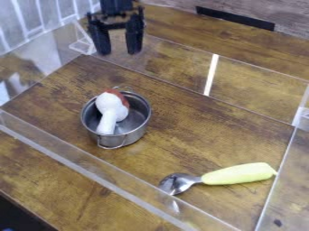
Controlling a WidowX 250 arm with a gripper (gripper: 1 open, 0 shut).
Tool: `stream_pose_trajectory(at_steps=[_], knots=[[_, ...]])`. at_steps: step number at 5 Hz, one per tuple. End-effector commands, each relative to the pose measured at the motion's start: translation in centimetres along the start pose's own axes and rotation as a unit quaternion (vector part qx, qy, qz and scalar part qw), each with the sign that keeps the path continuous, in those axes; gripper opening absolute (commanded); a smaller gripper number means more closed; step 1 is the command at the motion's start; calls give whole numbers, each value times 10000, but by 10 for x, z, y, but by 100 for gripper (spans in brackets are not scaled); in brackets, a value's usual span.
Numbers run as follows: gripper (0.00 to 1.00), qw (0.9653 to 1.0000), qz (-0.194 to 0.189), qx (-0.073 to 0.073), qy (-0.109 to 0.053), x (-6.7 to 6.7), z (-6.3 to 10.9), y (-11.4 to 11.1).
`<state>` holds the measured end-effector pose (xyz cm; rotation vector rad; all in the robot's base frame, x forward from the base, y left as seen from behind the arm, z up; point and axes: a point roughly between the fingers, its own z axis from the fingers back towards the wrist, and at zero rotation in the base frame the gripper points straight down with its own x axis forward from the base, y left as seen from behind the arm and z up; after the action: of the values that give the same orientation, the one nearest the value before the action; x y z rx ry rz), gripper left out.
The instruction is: Put the mushroom in the silver pot
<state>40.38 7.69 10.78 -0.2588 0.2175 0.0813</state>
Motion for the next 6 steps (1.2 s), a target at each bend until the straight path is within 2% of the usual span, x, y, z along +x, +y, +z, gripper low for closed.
stream_pose_trajectory(at_steps=[1, 3, 5, 6], knots=[[100, 9983, -58, -4, -579, -13, 50, -15], [100, 9984, -190, 28, -536, -20, 61, -44], [100, 9990, -133, 1, -428, -15, 36, -37], [100, 9989, 25, -31, -462, -10, 38, -46]])
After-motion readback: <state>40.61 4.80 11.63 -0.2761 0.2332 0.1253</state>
